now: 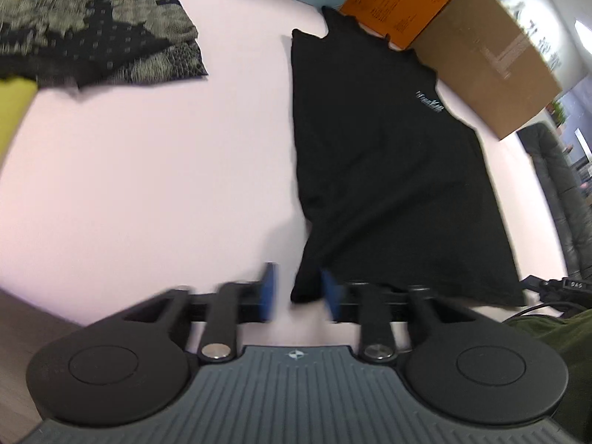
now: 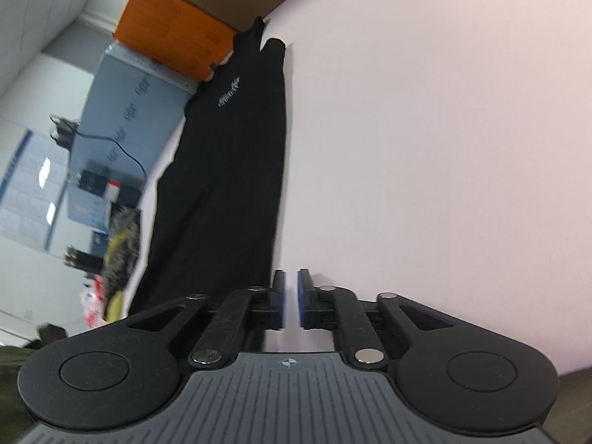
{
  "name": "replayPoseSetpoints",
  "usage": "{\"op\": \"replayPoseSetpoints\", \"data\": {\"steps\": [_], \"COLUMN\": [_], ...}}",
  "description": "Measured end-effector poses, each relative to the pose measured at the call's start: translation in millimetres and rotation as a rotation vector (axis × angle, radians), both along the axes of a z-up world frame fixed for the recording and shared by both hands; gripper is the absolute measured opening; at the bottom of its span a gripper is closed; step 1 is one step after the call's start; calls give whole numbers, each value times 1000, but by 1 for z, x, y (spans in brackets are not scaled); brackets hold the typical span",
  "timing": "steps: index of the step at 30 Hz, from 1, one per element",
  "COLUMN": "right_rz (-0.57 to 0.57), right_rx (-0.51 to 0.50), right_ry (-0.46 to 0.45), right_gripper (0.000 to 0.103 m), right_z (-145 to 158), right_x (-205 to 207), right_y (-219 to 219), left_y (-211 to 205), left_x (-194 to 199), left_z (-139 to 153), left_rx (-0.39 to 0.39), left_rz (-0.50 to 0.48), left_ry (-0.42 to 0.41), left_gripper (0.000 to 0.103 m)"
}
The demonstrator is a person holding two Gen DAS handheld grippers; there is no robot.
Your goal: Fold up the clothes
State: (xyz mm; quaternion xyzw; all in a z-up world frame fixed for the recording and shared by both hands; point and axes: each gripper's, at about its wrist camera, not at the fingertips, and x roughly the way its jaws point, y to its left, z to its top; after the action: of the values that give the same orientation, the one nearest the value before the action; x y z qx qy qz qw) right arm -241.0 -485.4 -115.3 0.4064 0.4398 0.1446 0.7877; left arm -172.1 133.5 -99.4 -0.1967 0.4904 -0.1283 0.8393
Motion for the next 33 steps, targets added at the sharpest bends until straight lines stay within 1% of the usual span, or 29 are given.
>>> {"op": "replayPoseSetpoints", "data": {"steps": [1,2,3,5,6,7,8,9,10,11,12,15,18,19,21,22,24,26,27,28,29,30,31,33], "right_rz": [14,30,46,79,96,113,162,215,232,245,227,108,38,31,19,12,-26,-65,-76,-85,-92,-99,-102,-111], "right_rx": [17,33,49,1,-25,-52,-94,-138,-127,-110,-59,62,109,113,118,122,143,158,156,155,152,149,142,127], "right_ry": [-6,-11,-17,-20,-21,-23,-27,-31,-28,-23,-26,-57,-86,-88,-92,-94,-97,-100,-100,-99,-97,-95,-93,-87], "right_gripper": [56,59,59,59,58,50,24,10,5,5,5,5,5,5,5,5,5,5,5,5,5,5,5,5], "right_z": [1,2,3,6,7,9,11,14,13,12,12,16,24,25,28,29,28,25,25,24,23,23,23,23], "right_x": [-3,-6,-8,-8,-7,-6,-3,0,2,4,6,5,6,7,7,7,7,6,4,4,3,2,2,2], "right_y": [3,7,10,22,28,34,44,54,59,62,60,41,29,27,24,22,14,10,5,2,0,-2,-4,-7], "left_y": [1,2,1,-2,-4,-7,-9,-10,-11,-11,-11,-14,-19,-21,-26,-29,-34,-38,-40,-41,-42,-43,-42,-39], "left_x": [-5,-10,-12,-16,-16,-16,-16,-15,-14,-14,-14,-14,-17,-18,-20,-20,-20,-22,-23,-24,-25,-26,-27,-29], "left_z": [1,1,2,-1,-2,-2,-3,-2,-1,0,0,2,3,3,2,2,1,1,1,1,1,2,4,11], "left_rx": [-25,-50,-62,-74,-63,-53,-43,-41,-43,-42,-40,19,76,91,126,146,170,181,183,183,185,187,185,178], "left_rz": [7,14,22,14,11,8,4,2,-3,-11,-19,-58,-90,-92,-97,-104,-115,-132,-144,-157,-167,-176,-185,-193], "left_ry": [-9,-18,-24,-19,-24,-29,-34,-40,-47,-53,-58,-73,-107,-121,-153,-166,-187,-202,-210,-213,-214,-214,-216,-230], "left_gripper": [71,79,82,82,83,84,84,84,84,84,84,84,84,84,78,73,68,66,55,40,34,18,5,5]}}
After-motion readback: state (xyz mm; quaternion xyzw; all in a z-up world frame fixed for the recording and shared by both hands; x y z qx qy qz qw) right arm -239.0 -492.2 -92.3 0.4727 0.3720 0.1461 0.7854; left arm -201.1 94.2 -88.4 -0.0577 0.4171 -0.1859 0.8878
